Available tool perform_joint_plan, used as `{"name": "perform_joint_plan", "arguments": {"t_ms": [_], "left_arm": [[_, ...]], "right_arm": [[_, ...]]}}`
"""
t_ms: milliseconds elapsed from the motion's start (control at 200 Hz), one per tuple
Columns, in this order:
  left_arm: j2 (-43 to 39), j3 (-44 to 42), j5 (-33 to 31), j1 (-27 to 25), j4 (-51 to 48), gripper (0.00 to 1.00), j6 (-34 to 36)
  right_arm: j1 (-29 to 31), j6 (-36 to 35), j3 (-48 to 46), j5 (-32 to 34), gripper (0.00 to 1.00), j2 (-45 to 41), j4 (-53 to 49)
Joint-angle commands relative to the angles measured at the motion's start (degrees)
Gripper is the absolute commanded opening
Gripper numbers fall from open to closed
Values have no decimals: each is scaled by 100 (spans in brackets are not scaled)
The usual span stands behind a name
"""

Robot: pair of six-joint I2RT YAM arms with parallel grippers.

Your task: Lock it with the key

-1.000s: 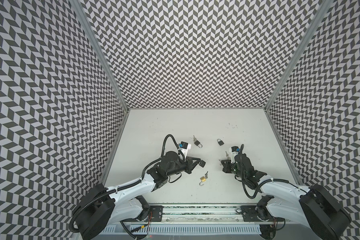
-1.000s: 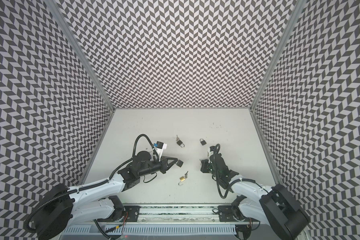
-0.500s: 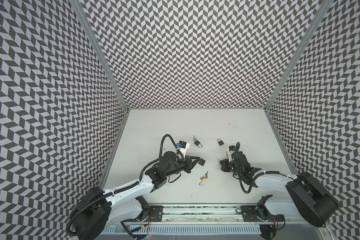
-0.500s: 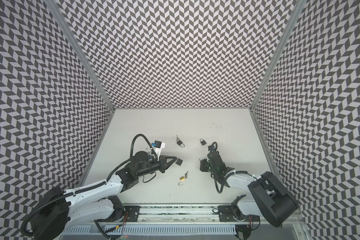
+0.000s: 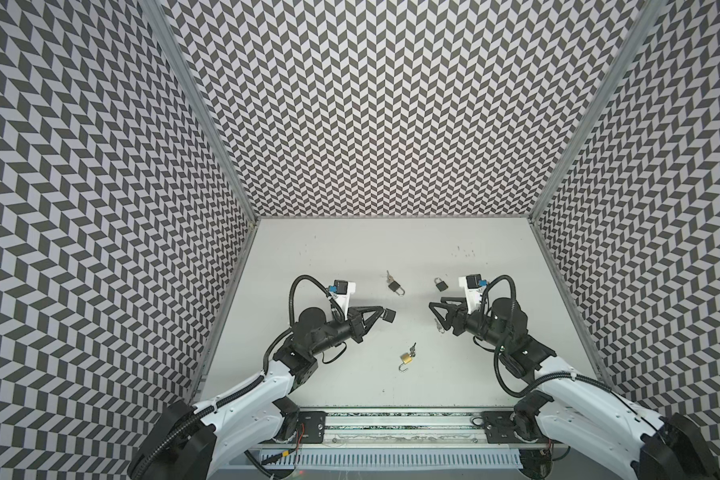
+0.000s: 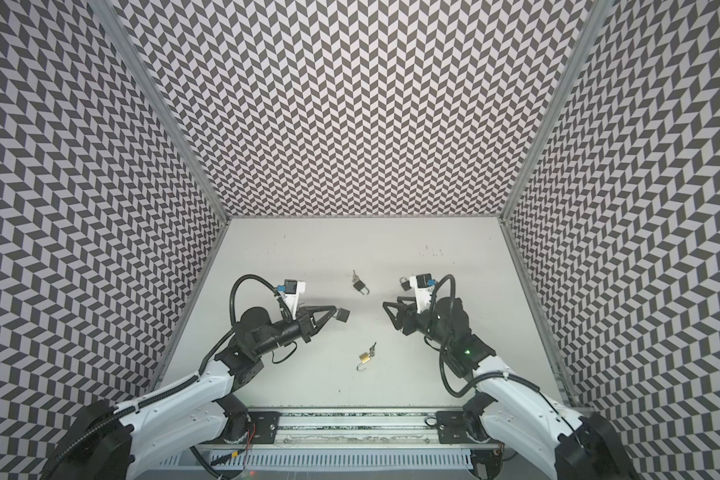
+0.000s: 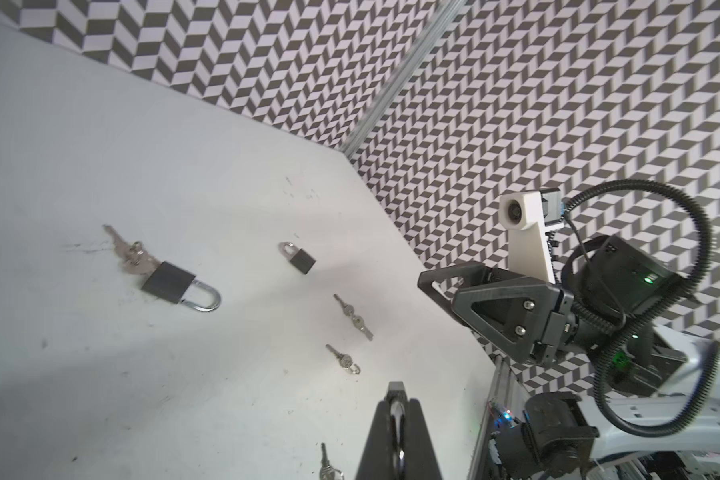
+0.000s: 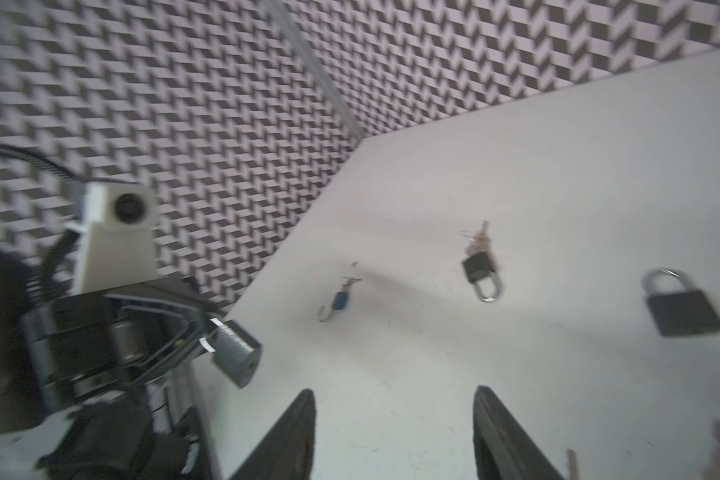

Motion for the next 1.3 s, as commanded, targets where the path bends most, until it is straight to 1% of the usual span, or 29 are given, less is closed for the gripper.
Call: {"name": "perform_joint_plan", "arguments": {"t_ms": [0,80,135,180,260,305,391,556,626,751,846,911,971,1131,1182,1257,1297], "left_arm": [[-302,-23,669,20,1256,0,-244],[-448,-106,867,11,1694,0,-442],[-505,-148,1010,7,1988,0,-576],[-533,-170,1093,3,2182,0,-683],[-540,-279,1188,-5,2708,0,-950],[-534,-300,1191,-7,2829,0,-1010],[-499,-304,1213,-31,2942,0,-1027],[-276,-212,1345,-76,3076,0,-1037],[-214,-197,1348,-127,3118,0,-1024],[-74,-133,1323,-195,3081,0,-940],[40,-98,1314,-239,3122,0,-932],[89,-80,1295,-269,3141,0,-914],[112,-55,1278,-281,3142,0,-896],[148,-19,1279,-305,3161,0,-888],[148,-10,1279,-305,3152,0,-875],[155,-10,1272,-300,3132,0,-862],[142,-10,1245,-304,3080,0,-845]], "right_arm": [[193,-35,388,-1868,77,133,785],[370,-61,692,-2290,89,297,823],[488,176,731,-2565,95,419,1274],[560,508,672,-2687,96,484,1825],[672,1008,617,-2699,97,569,2622],[746,1091,659,-2605,96,612,2752],[966,1008,770,-2480,94,703,2746],[1136,1019,841,-2532,86,897,2778],[1154,927,930,-2613,82,956,2552],[1190,710,1084,-2700,70,974,2158],[1200,594,1156,-2688,56,991,1914],[1207,562,1166,-2675,49,1012,1841],[1208,516,1188,-2667,47,1035,1730],[1217,364,1224,-2596,47,1065,1466],[1217,308,1258,-2589,41,1095,1379],[1217,310,1270,-2526,26,1098,1332],[1222,353,1262,-2541,21,1102,1407]]}}
